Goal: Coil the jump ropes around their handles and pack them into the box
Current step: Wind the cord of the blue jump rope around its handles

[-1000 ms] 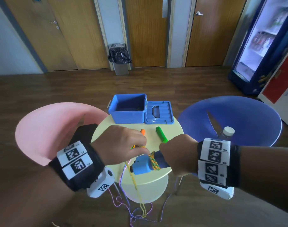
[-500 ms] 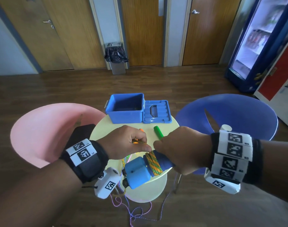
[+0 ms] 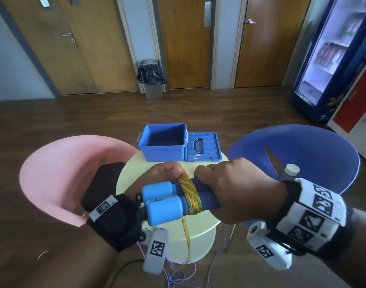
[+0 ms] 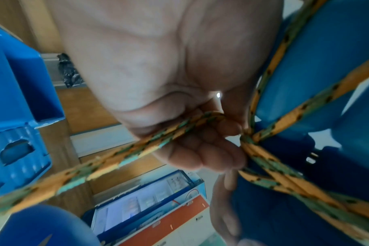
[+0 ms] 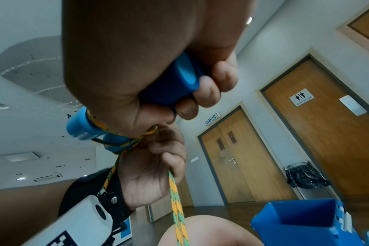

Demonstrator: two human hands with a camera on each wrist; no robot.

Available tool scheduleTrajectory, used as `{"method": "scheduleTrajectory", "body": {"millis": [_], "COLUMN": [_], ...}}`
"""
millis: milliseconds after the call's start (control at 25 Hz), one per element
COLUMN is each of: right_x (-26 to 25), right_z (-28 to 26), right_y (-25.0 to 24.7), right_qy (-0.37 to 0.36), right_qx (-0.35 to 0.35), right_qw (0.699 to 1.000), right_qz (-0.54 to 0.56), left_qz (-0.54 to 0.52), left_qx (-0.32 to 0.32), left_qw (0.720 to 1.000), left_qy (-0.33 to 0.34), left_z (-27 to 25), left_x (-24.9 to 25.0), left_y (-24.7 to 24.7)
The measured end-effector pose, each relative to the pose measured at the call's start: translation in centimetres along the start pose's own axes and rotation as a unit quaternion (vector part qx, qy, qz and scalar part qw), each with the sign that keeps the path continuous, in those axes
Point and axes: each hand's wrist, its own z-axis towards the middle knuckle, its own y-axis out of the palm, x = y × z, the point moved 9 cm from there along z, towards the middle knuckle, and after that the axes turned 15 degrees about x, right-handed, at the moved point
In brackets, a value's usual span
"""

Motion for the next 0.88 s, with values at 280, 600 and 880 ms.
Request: {"method": "scheduleTrajectory", "body": {"millis": [280, 600, 880], "right_x": [-0.2, 0.5, 2.2], "right_z": [0.9, 1.4, 2.5], "right_y": [-0.5, -0.7, -1.5], "right_qy": [-0.017, 0.045, 0.155], "right_qx": [0.01, 0.067, 0.133], "right_qw": [1.0, 0.996, 0.978], "right_qz": [-0.024, -0.03, -0.044], "left_qz": [0.037, -0.189, -0.155], "left_qx": [0.004, 0.137, 0.225], "left_qw": [0.996, 0.972, 0.962], "left_qy": [0.076, -0.011, 0.03], "left_z": [-0.5, -0.2, -1.2], "left_x": [1.7, -3.0, -1.2], "left_y": [-0.8, -1.0, 2.6]}}
